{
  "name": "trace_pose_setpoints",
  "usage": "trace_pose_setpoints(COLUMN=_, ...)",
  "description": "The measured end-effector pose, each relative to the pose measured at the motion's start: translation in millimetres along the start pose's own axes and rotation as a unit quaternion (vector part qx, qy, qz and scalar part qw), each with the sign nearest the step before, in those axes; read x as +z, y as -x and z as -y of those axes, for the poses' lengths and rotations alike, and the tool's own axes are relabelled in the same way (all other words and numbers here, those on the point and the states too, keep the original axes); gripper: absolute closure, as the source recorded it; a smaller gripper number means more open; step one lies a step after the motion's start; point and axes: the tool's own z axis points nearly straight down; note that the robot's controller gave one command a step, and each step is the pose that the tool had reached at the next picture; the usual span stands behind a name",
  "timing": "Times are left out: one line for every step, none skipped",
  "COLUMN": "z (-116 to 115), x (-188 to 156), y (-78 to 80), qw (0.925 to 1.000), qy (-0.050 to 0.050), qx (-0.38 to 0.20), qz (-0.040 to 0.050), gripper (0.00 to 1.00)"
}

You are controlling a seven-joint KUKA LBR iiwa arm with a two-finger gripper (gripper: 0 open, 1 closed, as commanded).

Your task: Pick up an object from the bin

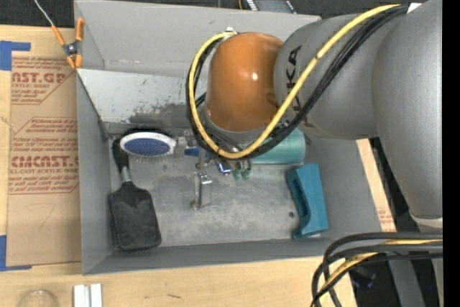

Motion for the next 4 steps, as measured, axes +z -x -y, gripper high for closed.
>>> trace_pose_setpoints(z=-57.8, x=57.8, y=4.1, qw=0.9987, qy=0.001, qx=-0.052, qz=-0.0012, gripper=0.0)
trace_pose_setpoints(z=-76.7, x=13.9, y=-27.6, qw=0.9876, qy=0.002, qx=-0.157, qz=0.0004, gripper=0.0)
trace_pose_setpoints(z=-102.0, x=75.9, y=11.5, qw=0.9765, qy=0.002, qx=-0.216, qz=0.001, gripper=0.0)
trace_pose_setpoints(z=-102.0, x=73.2, y=12.1, qw=0.9767, qy=0.002, qx=-0.214, qz=0.0028, gripper=0.0)
